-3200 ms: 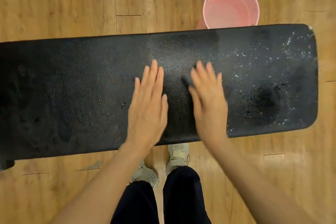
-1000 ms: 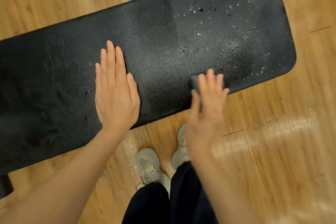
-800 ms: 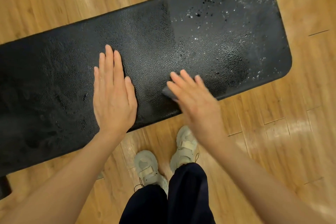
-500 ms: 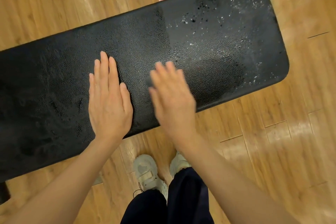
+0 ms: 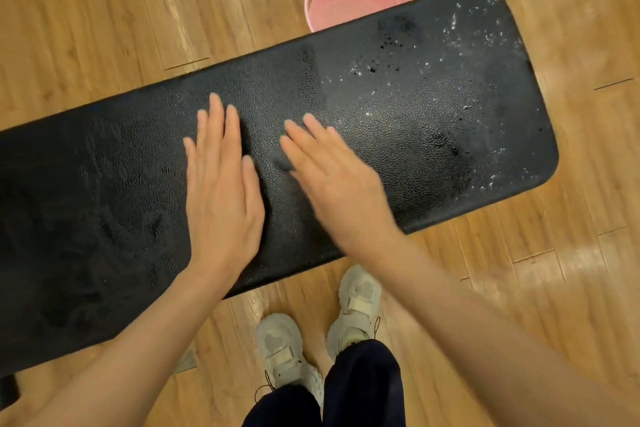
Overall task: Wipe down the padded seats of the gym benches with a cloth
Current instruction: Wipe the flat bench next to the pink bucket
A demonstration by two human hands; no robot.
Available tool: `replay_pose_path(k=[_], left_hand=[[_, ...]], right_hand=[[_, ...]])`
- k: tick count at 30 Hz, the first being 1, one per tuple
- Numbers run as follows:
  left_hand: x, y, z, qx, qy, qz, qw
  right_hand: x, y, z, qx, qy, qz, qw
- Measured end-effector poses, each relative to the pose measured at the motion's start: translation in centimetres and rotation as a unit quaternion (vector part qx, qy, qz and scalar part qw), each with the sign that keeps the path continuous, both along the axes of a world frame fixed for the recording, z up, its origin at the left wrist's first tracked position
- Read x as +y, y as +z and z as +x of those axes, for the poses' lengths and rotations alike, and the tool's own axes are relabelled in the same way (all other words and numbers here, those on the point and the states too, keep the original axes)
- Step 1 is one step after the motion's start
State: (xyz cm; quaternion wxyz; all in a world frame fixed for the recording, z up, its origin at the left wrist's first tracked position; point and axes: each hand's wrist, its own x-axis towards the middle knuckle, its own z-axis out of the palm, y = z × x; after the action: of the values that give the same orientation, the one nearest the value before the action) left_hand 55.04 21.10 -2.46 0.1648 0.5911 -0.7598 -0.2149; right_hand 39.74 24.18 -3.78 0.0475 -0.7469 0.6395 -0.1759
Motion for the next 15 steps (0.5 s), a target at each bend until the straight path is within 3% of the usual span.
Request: replay_pose_path(k=[2,5,7,10,12,14,15], left_hand=[[-2.0,0.0,-1.3,0.006,-0.002,-0.012,1.0],[-4.4,-0.7,-2.9,0.0,0.007,-0.019,1.0],[-5.0,-1.3,-3.4,-0.039,0.022,-0.021,0.999],[-4.8,-1.7,-3.6,-0.079,0.026,-0.034,0.996],[-4.7,-1.6,-3.6,-0.087,0.022,-0.038,0.995],[-4.7,-1.6,-3.7,-0.091,0.023,-0.038,0.995],[-4.7,-1.5,-3.8,-0.091,0.025,-0.038,0.995]], right_hand=[[-1.0,0.3,-4.3,0.022,-0.015,0.009,1.0],[-1.9,1.1,-7.3,-0.056,-0.226,0.009,0.972],[-2.7,1.1,-3.7,-0.06,-0.281,0.003,0.958],[-3.2,0.2,0.4,-0.042,-0.128,-0.013,0.991],[-3.7,-0.1,-2.1,-0.03,-0.015,0.001,0.999],[-4.1,0.0,-6.3,-0.007,0.008,0.007,1.0],[-4.3,0.2,-8.2,-0.019,-0.035,0.012,0.999]])
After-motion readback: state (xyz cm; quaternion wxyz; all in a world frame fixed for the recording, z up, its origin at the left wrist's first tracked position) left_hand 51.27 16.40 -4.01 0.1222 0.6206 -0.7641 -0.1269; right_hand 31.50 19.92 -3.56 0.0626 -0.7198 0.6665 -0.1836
